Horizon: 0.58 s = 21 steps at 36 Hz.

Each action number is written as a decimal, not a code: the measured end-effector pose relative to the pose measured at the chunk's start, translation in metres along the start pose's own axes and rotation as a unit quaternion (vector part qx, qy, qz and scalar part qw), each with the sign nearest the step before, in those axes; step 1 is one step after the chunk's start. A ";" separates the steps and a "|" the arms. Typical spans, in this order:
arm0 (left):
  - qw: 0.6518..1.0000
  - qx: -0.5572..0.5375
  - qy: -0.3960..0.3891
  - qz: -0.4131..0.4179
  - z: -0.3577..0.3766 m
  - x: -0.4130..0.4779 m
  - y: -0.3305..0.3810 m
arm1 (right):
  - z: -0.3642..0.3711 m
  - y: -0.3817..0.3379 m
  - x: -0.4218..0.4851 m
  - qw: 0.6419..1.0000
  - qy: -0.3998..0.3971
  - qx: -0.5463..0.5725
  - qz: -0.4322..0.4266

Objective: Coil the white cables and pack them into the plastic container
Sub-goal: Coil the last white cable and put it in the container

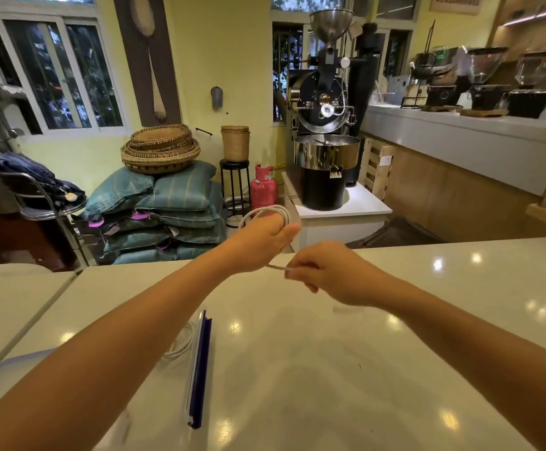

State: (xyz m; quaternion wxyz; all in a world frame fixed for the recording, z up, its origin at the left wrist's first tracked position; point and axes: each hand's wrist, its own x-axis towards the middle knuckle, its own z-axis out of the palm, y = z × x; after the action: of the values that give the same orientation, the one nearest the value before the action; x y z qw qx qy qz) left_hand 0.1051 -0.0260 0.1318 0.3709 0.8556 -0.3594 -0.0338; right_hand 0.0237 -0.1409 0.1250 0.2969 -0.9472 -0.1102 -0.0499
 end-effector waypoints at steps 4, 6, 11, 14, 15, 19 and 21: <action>0.994 -0.073 -0.079 -0.015 0.000 -0.009 0.002 | -0.028 -0.002 -0.003 0.997 -0.020 -0.071 -0.031; 0.987 -0.099 -0.128 -0.015 -0.001 -0.015 0.002 | -0.038 -0.001 -0.002 0.997 -0.031 -0.065 -0.037; 0.944 -0.200 -0.262 -0.025 0.002 -0.028 0.003 | -0.056 0.006 0.003 0.997 -0.026 -0.023 -0.069; 0.912 -0.250 -0.324 -0.021 0.004 -0.033 0.005 | -0.067 0.015 0.005 0.996 0.010 0.027 -0.084; 0.905 -0.259 -0.337 -0.015 0.004 -0.035 0.007 | -0.069 0.018 0.006 0.995 0.024 0.053 -0.087; 0.875 -0.324 -0.359 0.001 0.001 -0.038 0.015 | -0.066 0.030 0.008 0.979 0.047 0.181 -0.085; 0.862 -0.355 -0.361 0.010 -0.002 -0.037 0.020 | -0.057 0.036 0.011 0.961 0.056 0.260 -0.082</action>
State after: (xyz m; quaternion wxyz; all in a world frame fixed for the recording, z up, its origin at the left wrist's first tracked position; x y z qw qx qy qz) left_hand 0.0667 -0.0102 0.1382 0.4944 0.5900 -0.4406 -0.4619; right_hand 0.0412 -0.2010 0.1534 0.5332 -0.8210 -0.1798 -0.0969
